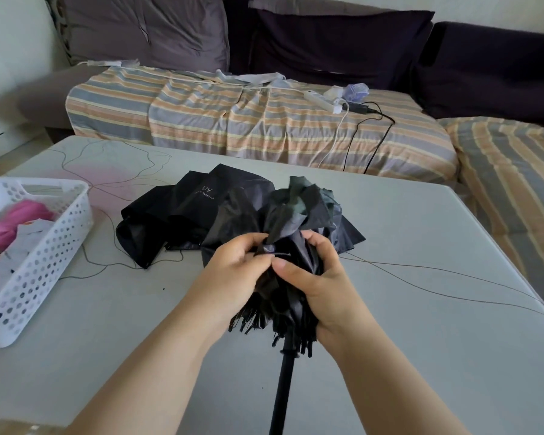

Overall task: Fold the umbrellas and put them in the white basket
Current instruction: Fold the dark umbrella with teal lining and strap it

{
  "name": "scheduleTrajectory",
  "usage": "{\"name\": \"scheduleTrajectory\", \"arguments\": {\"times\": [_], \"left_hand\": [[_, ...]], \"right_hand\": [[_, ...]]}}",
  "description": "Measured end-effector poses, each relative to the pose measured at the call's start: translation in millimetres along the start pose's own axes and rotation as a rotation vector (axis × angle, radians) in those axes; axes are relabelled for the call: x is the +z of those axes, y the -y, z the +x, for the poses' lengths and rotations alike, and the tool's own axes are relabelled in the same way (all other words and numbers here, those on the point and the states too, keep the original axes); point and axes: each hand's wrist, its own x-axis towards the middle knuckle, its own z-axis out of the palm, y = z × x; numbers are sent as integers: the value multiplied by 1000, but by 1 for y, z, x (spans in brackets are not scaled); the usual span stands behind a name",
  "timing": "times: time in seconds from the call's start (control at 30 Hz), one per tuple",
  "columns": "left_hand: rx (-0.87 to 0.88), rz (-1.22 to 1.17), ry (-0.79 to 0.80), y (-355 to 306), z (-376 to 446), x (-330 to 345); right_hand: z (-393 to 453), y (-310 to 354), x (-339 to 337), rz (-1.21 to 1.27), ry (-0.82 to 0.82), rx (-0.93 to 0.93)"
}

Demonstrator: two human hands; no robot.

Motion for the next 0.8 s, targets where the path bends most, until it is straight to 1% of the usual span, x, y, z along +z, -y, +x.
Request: {"name": "scheduleTrajectory", "arguments": {"times": [0.07, 0.1, 0.13, 0.23, 0.3, 0.37, 0.43, 0.53, 0.57, 0.63, 0.67, 0.73, 0.8], "left_hand": [[-73, -168, -5, 0, 1, 1], [-75, -177, -30, 0, 2, 0], [-55, -122, -60, 1, 3, 0], [129, 154, -148, 0, 0, 0], [239, 172, -206, -3, -5, -2], [286, 120, -228, -4, -10, -8], [262, 87, -259, 0, -11, -14], [158, 277, -404, 11, -10, -15], [113, 345, -407, 14, -10, -13], [6, 404, -323, 20, -10, -9], [-62, 376, -263, 22, -10, -7], [-158, 220, -184, 21, -11, -1], [-188, 128, -145, 19, -13, 2]], "right_hand": [[1, 1, -3, -23, -34, -2], [1, 1, -3, -42, -32, 1], [1, 1, -3, -65, -25, 3], [3, -2, 0, -120, -24, -10], [6, -1, -1, -103, -53, -5], [8, 4, -6, -67, -100, -2], [10, 9, -13, -8, -151, -5], [11, 19, -24, 82, -195, -31], [11, 22, -27, 104, -200, -45], [12, 24, -31, 148, -204, -64], [12, 24, -32, 170, -205, -67], [12, 23, -33, 197, -201, -60], [11, 22, -32, 193, -198, -55]]}}
